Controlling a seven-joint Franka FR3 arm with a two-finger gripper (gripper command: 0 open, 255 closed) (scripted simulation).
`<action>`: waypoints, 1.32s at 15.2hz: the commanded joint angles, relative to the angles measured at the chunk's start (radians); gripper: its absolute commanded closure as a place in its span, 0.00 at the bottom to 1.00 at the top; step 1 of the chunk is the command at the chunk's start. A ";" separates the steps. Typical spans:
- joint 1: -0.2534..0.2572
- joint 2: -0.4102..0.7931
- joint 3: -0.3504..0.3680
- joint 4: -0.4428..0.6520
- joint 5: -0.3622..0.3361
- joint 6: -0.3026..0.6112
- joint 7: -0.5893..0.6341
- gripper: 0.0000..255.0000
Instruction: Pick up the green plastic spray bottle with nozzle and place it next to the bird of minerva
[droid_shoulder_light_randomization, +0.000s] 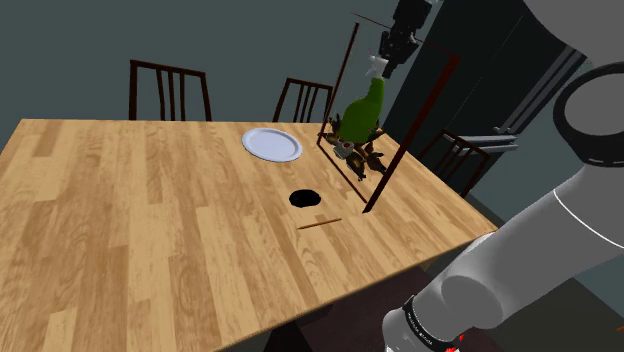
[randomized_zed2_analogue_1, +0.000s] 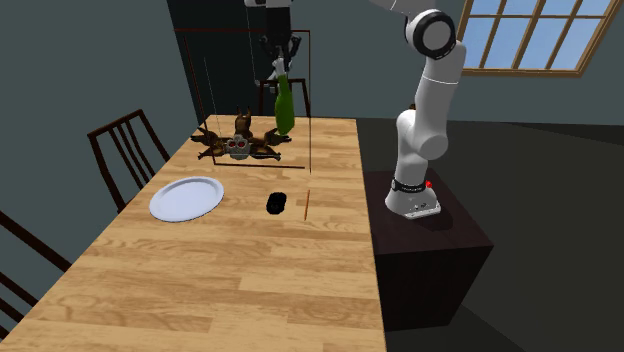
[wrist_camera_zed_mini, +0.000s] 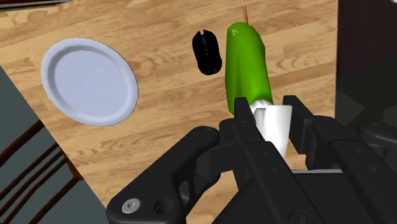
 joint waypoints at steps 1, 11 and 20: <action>-0.023 0.000 -0.029 -0.006 -0.005 0.003 -0.055 1.00; -0.136 0.040 -0.177 0.030 -0.020 -0.009 -0.320 1.00; -0.275 0.196 -0.315 0.190 0.034 -0.045 -0.583 1.00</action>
